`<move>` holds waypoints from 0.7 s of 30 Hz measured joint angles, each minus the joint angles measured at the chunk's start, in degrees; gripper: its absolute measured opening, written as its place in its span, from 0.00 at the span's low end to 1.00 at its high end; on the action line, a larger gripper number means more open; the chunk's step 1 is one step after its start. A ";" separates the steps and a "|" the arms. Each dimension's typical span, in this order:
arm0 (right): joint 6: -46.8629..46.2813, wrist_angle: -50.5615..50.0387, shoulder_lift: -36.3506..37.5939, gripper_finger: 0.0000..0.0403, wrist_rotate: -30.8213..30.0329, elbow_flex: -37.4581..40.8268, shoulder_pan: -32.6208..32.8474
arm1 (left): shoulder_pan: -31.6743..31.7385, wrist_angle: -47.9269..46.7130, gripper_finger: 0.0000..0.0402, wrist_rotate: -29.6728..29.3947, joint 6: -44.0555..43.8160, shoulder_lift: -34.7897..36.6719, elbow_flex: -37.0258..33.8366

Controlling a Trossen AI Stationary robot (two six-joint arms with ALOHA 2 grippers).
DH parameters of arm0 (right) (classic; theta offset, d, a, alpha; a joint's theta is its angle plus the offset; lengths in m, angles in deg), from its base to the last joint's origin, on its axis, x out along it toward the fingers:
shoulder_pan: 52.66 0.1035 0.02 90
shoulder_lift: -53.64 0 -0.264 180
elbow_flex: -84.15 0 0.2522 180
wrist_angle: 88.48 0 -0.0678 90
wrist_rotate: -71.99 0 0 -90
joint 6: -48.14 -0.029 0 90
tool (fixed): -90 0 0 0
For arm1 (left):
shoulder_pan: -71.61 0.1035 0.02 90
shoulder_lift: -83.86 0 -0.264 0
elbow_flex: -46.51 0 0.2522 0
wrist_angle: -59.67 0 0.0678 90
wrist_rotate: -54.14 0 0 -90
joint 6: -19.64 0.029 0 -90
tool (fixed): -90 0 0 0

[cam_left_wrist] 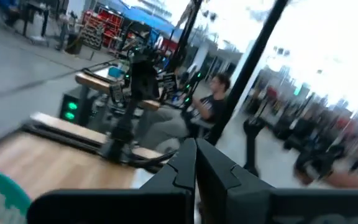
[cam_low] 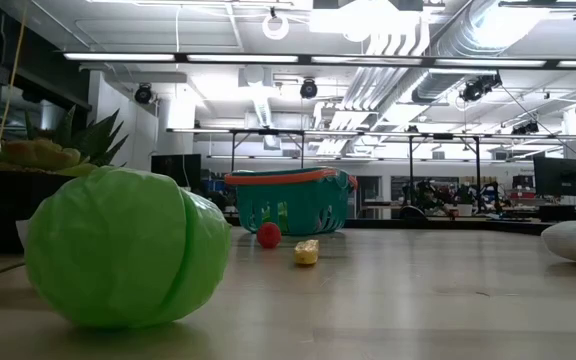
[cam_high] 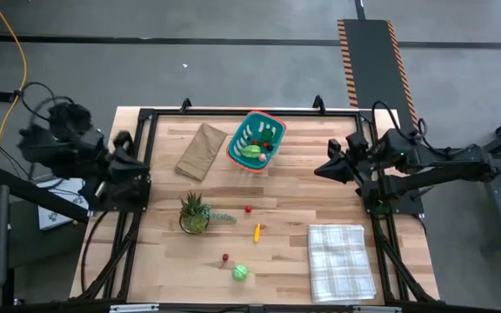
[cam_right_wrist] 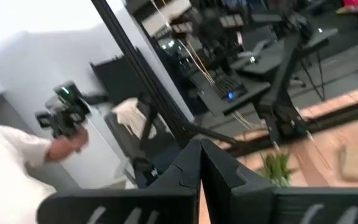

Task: Pick and placing Produce into tupperware
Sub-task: Put the red cherry in the green basket

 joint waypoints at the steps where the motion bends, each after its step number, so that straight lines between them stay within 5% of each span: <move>1: 0.07 -0.89 0.13 0.00 0.00 0.00 -0.02 | -0.01 -4.02 0.00 -0.09 0.86 -2.29 4.19; 6: 0.09 -7.32 2.32 0.00 -0.22 0.00 -0.04 | 0.00 -30.72 0.00 -1.30 -4.19 -16.33 25.95; 12: -1.41 -15.21 7.44 0.00 -5.44 0.00 -0.04 | 0.56 -61.42 0.00 3.08 -26.40 -32.15 44.93; 21: -5.33 -26.93 14.00 0.00 -11.32 0.00 -0.04 | 10.35 -65.81 0.00 21.63 -31.03 -45.94 48.83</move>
